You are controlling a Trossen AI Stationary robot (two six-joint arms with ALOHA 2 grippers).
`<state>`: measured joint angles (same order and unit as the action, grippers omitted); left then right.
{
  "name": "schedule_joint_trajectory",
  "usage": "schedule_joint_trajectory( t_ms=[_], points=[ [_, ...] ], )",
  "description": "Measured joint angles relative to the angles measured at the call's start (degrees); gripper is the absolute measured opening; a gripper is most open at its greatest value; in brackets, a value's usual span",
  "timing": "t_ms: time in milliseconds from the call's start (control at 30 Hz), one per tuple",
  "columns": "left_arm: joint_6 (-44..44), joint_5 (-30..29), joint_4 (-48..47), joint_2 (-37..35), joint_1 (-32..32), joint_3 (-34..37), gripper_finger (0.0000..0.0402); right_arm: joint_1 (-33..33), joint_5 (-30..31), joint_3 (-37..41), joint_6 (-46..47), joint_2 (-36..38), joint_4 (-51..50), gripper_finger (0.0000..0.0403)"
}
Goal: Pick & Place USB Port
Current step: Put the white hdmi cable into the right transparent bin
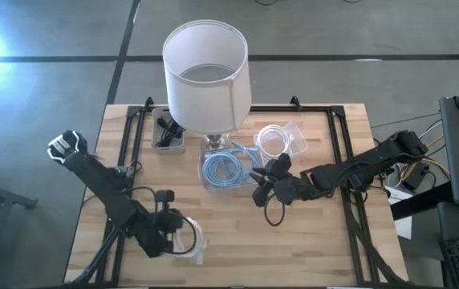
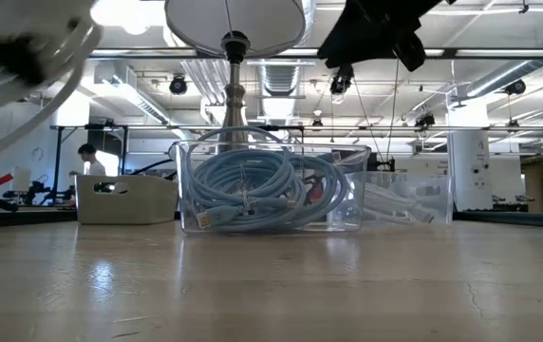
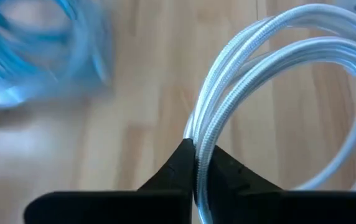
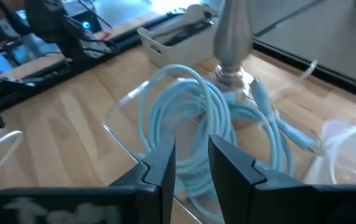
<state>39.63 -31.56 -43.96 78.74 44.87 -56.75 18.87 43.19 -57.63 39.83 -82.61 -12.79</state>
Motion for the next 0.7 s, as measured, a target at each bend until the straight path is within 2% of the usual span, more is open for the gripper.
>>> schedule_joint_trajectory(
  t_ms=[133, 267, 500, 700],
  points=[
    [-5.5, -6.94, 0.0, -0.02, -1.04, -2.32, 0.0023, 0.0, -2.81, 0.0, -1.54, 0.0, 3.97, 0.0102],
    [-9.52, -13.17, 1.64, -0.02, -3.4, -2.41, 0.0023, 0.0, -8.79, 0.0, -4.49, 0.0, 7.38, 0.011],
    [-19.02, -16.56, 9.43, 1.74, -9.52, -2.4, 0.0024, 0.0, -17.72, 0.0, -6.03, 0.0, 11.47, 0.0123],
    [-29.33, -22.71, 16.64, 4.63, -11.98, -4.82, 0.0025, 0.0, -18.91, 0.0, -6.05, 0.0, 11.45, 0.0132]
  ],
)
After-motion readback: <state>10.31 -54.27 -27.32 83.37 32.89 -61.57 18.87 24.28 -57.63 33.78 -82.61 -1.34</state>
